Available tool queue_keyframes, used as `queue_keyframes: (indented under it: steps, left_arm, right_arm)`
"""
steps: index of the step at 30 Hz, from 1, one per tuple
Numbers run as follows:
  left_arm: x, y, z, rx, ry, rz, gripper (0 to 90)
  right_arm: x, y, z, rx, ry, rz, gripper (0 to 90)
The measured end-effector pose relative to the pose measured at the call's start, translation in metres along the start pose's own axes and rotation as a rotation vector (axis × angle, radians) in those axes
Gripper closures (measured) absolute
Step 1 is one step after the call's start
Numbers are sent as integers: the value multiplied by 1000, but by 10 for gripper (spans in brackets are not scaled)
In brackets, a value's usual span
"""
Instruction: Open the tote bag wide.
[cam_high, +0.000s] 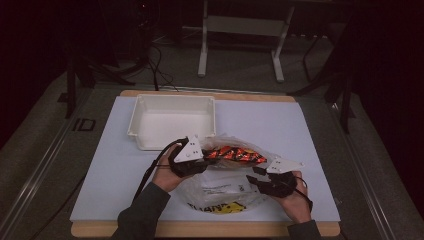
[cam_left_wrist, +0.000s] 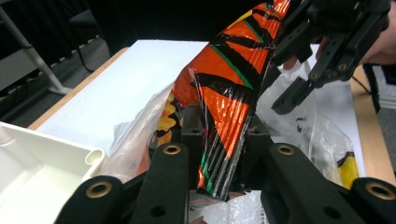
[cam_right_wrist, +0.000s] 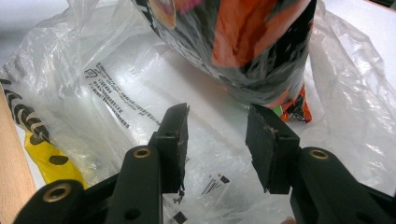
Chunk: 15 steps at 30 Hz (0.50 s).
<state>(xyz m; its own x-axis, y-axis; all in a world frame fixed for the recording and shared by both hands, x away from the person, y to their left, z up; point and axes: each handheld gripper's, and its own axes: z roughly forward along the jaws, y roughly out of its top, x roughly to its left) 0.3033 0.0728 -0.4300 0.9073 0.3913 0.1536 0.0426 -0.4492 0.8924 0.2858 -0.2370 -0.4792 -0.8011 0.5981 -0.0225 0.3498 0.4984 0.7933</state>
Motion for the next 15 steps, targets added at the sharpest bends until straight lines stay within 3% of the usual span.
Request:
queue_keyframes:
  steps: [15]
  left_arm:
    - [14,-1,-7,-78,-59,-119,821]
  right_arm:
    - [1,-9,7,31,-19,11,578]
